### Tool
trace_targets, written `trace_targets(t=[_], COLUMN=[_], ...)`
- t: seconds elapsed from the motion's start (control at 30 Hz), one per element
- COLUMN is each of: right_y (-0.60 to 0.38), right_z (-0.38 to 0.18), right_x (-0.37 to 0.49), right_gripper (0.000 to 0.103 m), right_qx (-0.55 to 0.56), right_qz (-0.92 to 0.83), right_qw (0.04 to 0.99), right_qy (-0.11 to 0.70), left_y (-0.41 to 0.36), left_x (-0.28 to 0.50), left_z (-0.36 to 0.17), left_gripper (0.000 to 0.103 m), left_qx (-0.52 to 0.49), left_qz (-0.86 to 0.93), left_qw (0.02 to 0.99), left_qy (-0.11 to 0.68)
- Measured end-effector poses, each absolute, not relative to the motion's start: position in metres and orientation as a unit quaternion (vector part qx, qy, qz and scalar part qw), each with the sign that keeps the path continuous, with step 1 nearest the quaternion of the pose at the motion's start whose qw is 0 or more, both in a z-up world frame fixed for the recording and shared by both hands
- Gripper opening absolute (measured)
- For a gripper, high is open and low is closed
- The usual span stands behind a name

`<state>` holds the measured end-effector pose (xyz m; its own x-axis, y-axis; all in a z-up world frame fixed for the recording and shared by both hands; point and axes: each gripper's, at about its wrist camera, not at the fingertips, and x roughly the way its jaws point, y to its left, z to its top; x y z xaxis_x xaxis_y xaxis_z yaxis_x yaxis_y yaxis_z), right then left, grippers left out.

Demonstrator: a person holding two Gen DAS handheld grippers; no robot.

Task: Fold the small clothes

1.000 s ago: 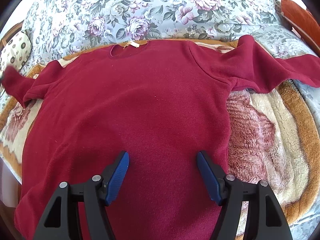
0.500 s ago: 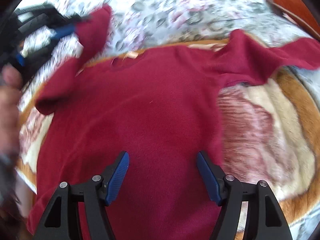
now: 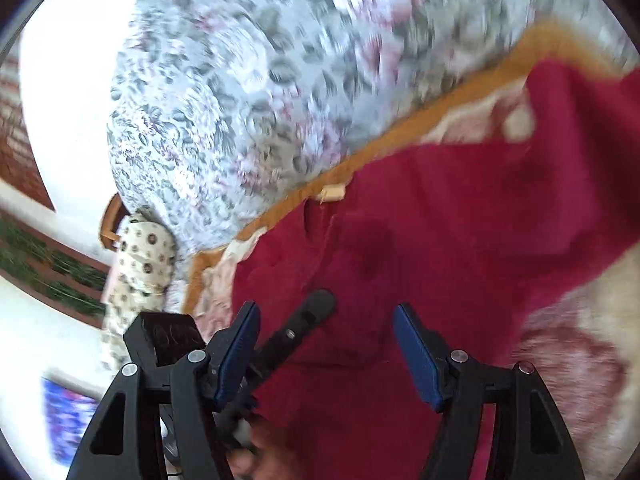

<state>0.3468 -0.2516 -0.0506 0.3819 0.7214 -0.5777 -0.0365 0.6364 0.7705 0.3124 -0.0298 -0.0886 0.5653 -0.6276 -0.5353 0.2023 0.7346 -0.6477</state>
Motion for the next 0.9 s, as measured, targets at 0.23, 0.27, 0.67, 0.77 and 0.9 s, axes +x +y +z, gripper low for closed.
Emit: trace_targets(t=[0.23,0.27,0.67,0.77,0.9], right_y=[-0.268,-0.268,-0.258,-0.270,-0.285], right_z=[-0.088,-0.090,-0.030,-0.010,-0.060], right_x=[0.368,0.369,0.367,0.366,0.378], right_gripper=[0.068,0.068,0.006,0.006,0.006], right_qx=[0.470,0.458,0.213,0.191,0.207], right_qz=[0.222,0.213,0.206,0.215,0.171], right_qw=[0.685,0.690,0.836,0.872,0.838], right_qy=[0.510,0.518,0.461,0.396,0.476], left_y=[-0.060,-0.056,0.140,0.171,0.180], left_x=[0.289,0.284,0.240,0.245,0.253], left_z=[-0.092,-0.092,-0.075,-0.090,-0.086], left_gripper=[0.012,0.015,0.025,0.025,0.025], left_qx=[-0.220,-0.219,-0.300,-0.338,-0.343], left_qz=[-0.305,-0.304,-0.035,0.009,0.023], left_qw=[0.822,0.822,0.888,0.872,0.874], left_qy=[0.427,0.429,0.348,0.354,0.343])
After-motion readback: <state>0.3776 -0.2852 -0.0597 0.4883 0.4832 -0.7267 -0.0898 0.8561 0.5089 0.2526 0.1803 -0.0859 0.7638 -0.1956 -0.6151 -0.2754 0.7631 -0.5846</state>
